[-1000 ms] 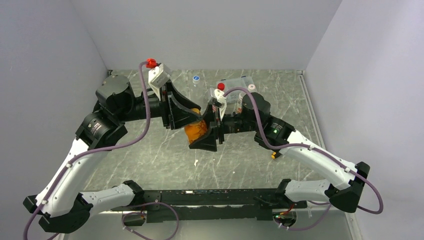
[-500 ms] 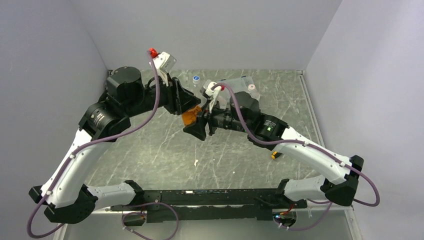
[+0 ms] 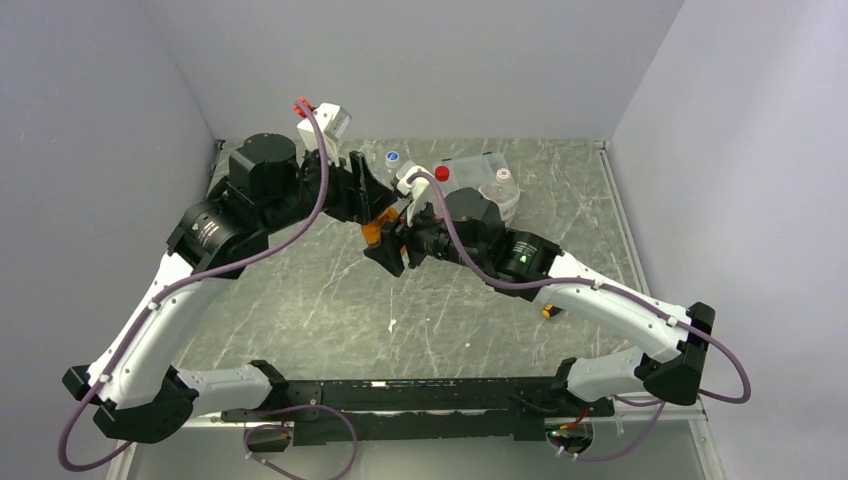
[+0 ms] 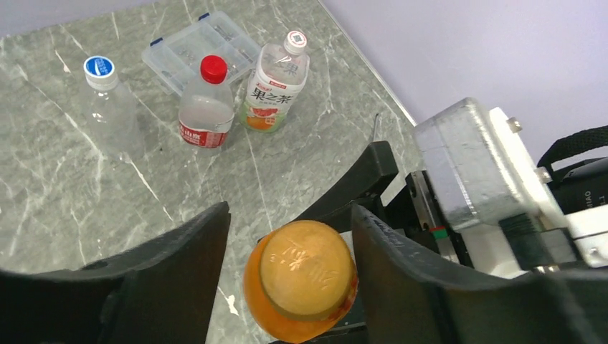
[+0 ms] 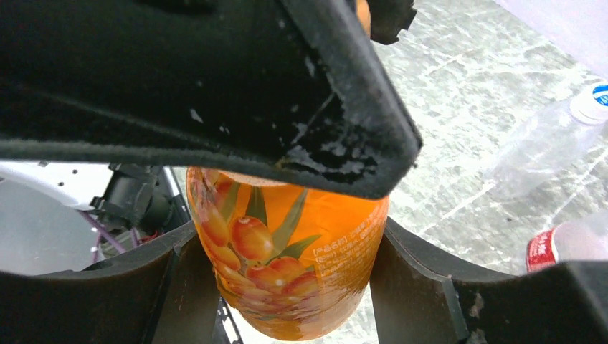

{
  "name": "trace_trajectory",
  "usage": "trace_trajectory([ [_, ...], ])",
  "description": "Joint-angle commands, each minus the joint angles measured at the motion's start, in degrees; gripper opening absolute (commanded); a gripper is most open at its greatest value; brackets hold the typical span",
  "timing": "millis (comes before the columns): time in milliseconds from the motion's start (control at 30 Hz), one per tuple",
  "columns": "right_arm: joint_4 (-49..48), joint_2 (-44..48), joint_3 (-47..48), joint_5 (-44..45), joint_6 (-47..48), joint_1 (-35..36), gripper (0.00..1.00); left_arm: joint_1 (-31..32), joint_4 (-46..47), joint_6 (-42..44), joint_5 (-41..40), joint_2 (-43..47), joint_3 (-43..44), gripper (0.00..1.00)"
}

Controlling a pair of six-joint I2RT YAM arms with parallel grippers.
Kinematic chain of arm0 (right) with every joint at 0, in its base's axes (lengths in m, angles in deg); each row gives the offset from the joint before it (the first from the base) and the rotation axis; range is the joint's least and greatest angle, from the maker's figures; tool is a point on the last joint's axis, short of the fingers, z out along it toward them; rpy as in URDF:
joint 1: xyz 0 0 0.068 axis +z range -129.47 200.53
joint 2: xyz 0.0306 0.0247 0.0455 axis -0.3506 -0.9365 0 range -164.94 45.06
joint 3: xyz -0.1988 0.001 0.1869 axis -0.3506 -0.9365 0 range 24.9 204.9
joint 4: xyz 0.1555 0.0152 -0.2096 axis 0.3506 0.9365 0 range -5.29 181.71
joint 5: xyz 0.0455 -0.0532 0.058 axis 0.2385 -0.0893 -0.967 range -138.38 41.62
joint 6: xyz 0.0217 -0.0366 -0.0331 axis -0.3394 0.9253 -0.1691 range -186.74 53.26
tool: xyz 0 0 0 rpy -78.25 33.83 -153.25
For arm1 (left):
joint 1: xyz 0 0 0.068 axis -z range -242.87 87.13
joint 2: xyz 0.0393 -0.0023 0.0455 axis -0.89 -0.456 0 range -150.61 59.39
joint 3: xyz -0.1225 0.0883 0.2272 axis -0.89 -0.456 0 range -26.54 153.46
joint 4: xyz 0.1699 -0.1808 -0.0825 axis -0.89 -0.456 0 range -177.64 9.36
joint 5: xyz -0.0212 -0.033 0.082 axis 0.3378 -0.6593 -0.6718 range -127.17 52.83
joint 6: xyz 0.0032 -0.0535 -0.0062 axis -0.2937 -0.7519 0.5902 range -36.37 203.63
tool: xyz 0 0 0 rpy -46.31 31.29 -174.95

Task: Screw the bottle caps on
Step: Screw the bottle cap onto the plastic bottle.

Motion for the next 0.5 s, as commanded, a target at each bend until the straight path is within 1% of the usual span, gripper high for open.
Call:
trace_trajectory([
  [0,-5.9,3.1,0.9,-8.5,0.3,-2.1,0.16,-0.5,0.9,1.6,-0.1,2.4,0.4,0.74],
  [67,-7.2,4.3,-0.5,-14.8,-0.6,-4.0,0.16,-0.6,2.5,2.2,2.1,3.4,0.4,0.80],
  [200,-8.2,5.9,-2.3,-26.0,-1.4,-6.3,0.16,-0.6,5.9,3.6,8.2,4.8,0.7,0.87],
  [333,-8.5,7.1,-3.6,-31.5,-2.3,-7.6,0.15,-0.7,9.3,4.2,15.7,5.8,0.9,0.92],
  [467,-11.1,9.4,-5.7,-40.4,-3.7,-9.2,0.15,-0.8,9.6,5.6,20.9,5.9,1.7,0.95],
])
